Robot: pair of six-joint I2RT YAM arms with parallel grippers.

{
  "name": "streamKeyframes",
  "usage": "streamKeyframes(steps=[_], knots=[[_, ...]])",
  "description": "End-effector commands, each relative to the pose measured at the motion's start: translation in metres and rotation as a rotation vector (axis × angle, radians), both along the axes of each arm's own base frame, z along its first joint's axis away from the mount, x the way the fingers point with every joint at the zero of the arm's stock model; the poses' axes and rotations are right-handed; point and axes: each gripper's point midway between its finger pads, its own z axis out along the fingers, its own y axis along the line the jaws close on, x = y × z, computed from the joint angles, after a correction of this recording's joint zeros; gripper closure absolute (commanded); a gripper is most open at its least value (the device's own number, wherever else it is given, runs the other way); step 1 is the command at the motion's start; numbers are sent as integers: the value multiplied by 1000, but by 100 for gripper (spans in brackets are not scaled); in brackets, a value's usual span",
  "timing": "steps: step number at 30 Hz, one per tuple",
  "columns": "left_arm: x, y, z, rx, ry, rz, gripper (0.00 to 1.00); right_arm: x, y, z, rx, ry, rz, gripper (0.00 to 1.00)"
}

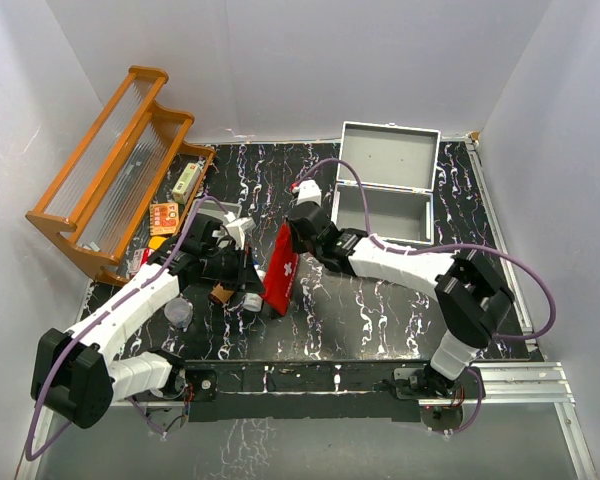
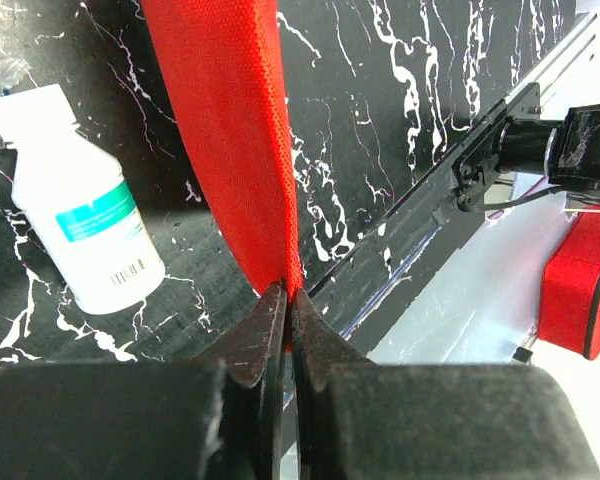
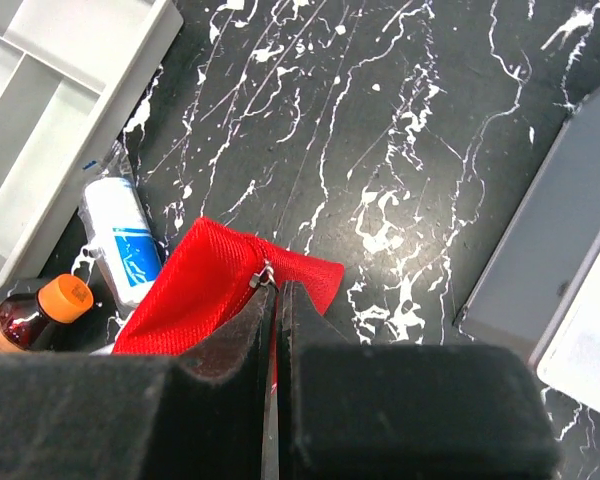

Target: Organize the medicine kit

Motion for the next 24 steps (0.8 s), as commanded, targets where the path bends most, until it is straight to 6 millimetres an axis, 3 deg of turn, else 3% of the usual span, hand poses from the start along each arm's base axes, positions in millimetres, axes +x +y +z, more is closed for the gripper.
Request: streamKeyframes(steps=[1, 7, 14, 20, 24], knots=[[-20, -2, 21, -57, 14, -61, 100, 41, 3, 42, 44, -122, 2, 100], [-21, -4, 42, -90, -46, -103, 100, 41, 1, 46, 48, -112, 86, 100], [-1, -11, 95, -127, -264, -186, 100, -2, 12, 74, 120, -112, 351, 99], [18, -13, 139, -97, -516, -321, 100, -31, -10, 102, 185, -149, 358, 55], [24, -10, 155, -66, -647, -392, 100, -47, -28, 126, 231, -229, 347, 45]])
